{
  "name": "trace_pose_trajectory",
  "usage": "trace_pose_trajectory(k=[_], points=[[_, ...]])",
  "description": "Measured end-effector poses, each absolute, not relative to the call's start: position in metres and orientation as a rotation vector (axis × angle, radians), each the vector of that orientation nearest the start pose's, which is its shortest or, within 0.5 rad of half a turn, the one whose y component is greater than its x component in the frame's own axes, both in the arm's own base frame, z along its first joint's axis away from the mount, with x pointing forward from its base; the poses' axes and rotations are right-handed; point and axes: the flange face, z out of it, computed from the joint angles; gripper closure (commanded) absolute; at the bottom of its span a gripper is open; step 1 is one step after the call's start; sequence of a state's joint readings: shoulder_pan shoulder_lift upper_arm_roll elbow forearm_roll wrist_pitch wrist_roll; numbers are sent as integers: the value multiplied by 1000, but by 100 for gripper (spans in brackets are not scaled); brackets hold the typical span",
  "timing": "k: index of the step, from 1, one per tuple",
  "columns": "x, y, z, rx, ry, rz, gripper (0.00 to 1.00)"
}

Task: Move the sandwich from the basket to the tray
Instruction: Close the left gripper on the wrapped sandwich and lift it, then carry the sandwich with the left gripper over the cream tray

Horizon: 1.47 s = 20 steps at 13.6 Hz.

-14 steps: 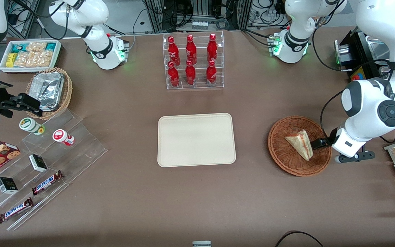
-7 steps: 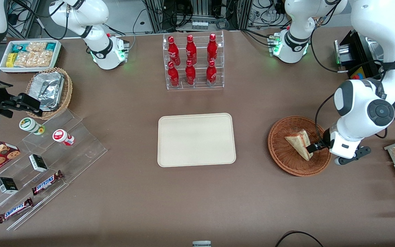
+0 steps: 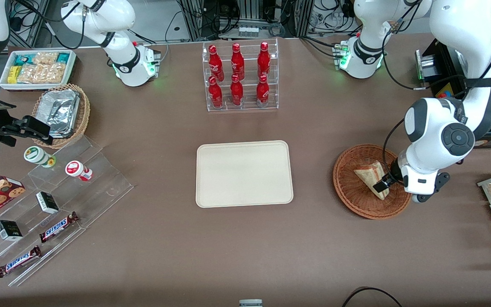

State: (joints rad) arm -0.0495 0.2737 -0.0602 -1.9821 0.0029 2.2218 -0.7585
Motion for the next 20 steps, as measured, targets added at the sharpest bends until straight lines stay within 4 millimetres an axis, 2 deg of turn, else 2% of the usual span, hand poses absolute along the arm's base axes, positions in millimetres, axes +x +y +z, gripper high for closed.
trace_pose_trajectory(k=[3, 7, 11, 15, 16, 17, 18, 19, 20], points=[[582, -63, 320, -2981, -1005, 30, 0], [557, -61, 299, -2995, -1020, -30, 0], [550, -61, 286, -3007, -1052, -64, 0], [547, -60, 260, -3005, -1071, -46, 0], [547, -60, 255, -3003, -1071, -35, 8], [546, -60, 253, -3001, -1072, -28, 42], [546, -60, 252, -3000, -1072, -26, 71], [546, -60, 252, -3000, -1073, -26, 90], [546, -60, 251, -2999, -1072, -23, 100]])
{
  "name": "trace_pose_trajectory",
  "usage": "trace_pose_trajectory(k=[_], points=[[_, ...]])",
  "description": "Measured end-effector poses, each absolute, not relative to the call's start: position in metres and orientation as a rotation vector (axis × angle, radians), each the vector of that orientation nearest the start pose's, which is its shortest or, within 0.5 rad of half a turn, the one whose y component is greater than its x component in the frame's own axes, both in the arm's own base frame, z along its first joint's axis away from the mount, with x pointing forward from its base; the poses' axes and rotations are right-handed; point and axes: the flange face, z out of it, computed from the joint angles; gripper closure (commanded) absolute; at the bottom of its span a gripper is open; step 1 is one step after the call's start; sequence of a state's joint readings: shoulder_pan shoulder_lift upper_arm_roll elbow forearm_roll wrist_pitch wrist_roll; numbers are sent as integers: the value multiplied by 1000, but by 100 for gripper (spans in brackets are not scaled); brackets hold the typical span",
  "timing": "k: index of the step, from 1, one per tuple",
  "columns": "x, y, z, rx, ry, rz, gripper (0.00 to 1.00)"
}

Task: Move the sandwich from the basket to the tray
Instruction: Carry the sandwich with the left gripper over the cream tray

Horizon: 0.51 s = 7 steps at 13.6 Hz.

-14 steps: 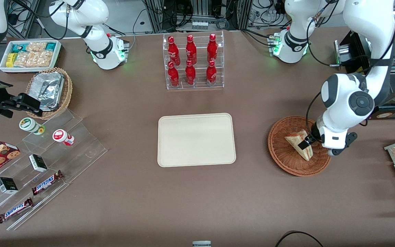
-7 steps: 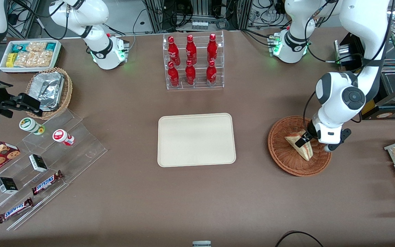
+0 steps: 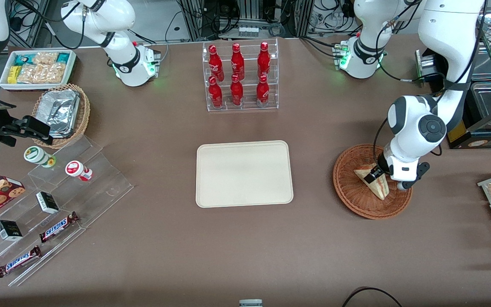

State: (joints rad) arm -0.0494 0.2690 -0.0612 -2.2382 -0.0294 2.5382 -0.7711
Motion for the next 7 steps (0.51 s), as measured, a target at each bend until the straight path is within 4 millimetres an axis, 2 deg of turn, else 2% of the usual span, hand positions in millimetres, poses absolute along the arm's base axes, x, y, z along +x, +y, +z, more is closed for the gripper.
trace_pose_trajectory(k=[4, 7], points=[[542, -60, 251, -2995, -1071, -9, 100], [545, -62, 270, -2990, -1062, 17, 100]])
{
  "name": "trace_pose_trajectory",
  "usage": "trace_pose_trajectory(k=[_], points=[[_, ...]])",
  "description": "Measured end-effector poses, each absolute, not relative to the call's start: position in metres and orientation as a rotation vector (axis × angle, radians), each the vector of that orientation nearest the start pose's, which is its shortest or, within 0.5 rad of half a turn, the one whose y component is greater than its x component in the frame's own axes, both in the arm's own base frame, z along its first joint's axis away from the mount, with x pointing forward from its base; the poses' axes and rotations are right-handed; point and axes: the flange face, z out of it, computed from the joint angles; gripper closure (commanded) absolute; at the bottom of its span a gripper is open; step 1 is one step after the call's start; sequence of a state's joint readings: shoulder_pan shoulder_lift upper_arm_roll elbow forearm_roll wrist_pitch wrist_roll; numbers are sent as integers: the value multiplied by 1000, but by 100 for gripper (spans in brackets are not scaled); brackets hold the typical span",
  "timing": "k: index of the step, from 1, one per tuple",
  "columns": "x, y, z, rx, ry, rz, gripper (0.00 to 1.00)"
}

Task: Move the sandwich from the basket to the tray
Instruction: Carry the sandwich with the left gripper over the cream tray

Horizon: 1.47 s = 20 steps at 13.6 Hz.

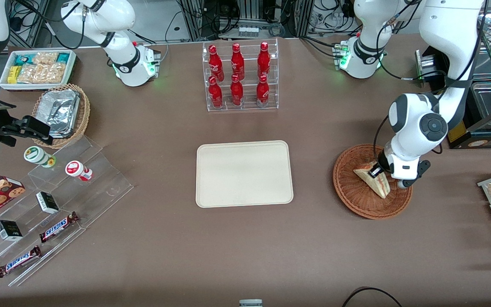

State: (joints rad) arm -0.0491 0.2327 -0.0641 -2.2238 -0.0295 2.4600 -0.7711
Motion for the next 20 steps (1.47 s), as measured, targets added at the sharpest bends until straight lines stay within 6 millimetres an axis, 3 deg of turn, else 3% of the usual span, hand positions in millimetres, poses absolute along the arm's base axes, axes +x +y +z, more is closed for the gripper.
trace_pose_trajectory(k=[3, 5, 7, 12, 16, 20], points=[[562, -88, 315, -3003, -990, 89, 100], [572, -116, 344, -3025, -916, 125, 100], [576, -154, 357, -3065, -816, 136, 100], [573, -266, 344, -3160, -516, 239, 100], [553, -364, 326, -3199, -258, 246, 100], [536, -438, 304, -3216, -167, 265, 100]])
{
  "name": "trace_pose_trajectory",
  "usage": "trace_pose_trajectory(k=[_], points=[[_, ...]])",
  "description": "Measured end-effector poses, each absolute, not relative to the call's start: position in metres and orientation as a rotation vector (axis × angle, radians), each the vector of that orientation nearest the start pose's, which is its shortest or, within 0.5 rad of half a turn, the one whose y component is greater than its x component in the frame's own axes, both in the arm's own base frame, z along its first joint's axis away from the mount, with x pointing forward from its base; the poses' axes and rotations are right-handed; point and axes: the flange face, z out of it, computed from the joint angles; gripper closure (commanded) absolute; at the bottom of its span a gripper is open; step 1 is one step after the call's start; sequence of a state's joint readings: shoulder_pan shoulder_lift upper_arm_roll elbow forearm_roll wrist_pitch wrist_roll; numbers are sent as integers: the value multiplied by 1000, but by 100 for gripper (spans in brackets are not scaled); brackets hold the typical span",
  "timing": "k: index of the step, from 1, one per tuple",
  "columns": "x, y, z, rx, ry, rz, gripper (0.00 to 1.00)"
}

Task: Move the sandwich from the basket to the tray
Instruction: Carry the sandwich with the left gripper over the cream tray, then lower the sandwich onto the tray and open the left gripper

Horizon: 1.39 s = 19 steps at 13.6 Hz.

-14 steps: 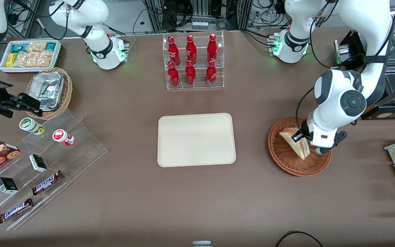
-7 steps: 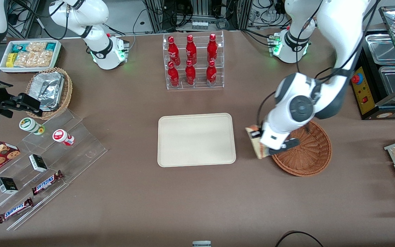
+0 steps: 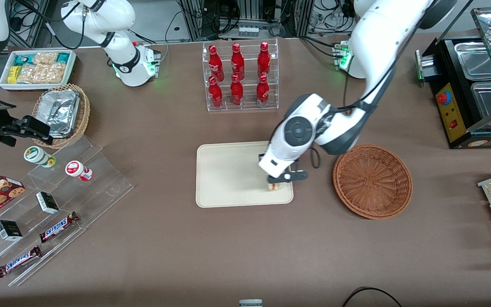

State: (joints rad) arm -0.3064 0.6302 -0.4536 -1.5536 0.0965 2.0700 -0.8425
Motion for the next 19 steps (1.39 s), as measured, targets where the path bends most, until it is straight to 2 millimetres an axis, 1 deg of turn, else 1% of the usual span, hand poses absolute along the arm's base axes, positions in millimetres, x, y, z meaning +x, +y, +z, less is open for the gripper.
trace_pose_trajectory(k=[4, 6, 8, 10, 12, 15, 18, 19], points=[[520, -497, 280, -3192, -164, 218, 100], [518, -518, 275, -3193, -162, 225, 100], [517, -534, 270, -3197, -174, 230, 100], [518, -540, 256, -3172, -180, 209, 100], [518, -542, 248, -3152, -178, 188, 100], [522, -540, 248, -3146, -192, 177, 100], [522, -540, 248, -3138, -268, 176, 100], [521, -540, 246, -3134, -293, 179, 96]])
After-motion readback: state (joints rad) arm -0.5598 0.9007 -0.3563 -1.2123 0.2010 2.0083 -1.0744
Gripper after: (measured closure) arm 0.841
